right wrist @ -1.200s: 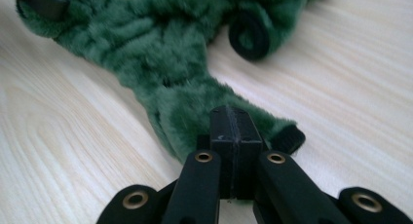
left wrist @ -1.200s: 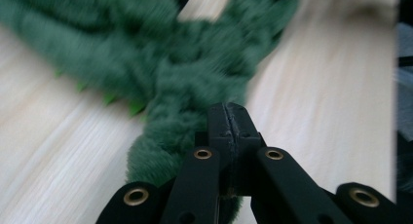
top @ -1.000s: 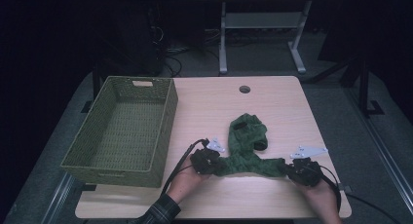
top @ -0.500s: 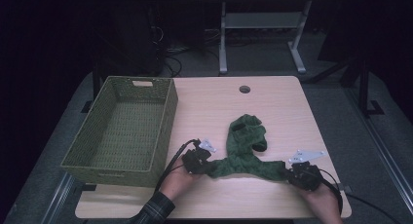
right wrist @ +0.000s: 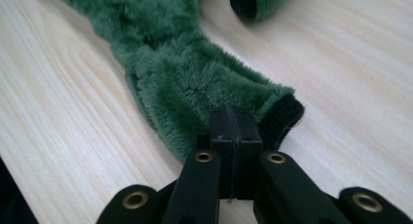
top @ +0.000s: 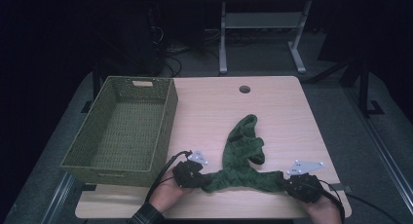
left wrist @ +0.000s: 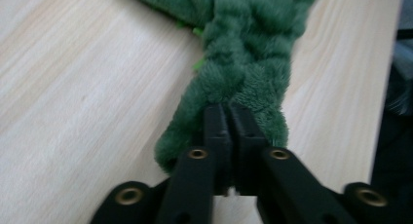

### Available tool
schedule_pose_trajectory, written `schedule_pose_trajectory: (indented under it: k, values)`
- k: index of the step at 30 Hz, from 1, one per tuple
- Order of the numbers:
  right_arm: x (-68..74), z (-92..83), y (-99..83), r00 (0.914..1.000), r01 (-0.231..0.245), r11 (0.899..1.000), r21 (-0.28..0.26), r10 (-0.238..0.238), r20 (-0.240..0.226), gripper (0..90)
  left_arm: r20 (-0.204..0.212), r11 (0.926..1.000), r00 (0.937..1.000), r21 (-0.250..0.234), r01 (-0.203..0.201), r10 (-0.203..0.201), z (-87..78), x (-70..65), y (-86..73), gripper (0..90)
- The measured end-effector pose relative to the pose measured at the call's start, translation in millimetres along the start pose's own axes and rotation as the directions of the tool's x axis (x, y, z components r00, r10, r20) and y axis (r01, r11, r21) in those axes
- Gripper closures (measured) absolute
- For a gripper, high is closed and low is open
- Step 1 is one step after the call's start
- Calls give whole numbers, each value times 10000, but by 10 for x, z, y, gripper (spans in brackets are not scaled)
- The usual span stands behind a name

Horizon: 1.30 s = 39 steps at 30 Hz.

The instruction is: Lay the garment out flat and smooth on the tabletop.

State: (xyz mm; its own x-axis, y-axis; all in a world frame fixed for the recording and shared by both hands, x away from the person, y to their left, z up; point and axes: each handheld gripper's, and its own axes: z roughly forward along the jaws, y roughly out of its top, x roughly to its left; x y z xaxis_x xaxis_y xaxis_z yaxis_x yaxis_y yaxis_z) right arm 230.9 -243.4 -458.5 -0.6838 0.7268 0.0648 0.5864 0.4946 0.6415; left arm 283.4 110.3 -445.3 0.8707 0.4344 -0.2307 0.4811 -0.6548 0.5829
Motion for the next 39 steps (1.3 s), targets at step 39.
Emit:
schedule_pose_trajectory:
  k: [39]
  values:
    - [-303, 437, 456, 9931, -1036, 9945, -137, 1026, -565, 660, -120, 9949, 9977, -745, -678, 671, 552, 537, 1255, 818]
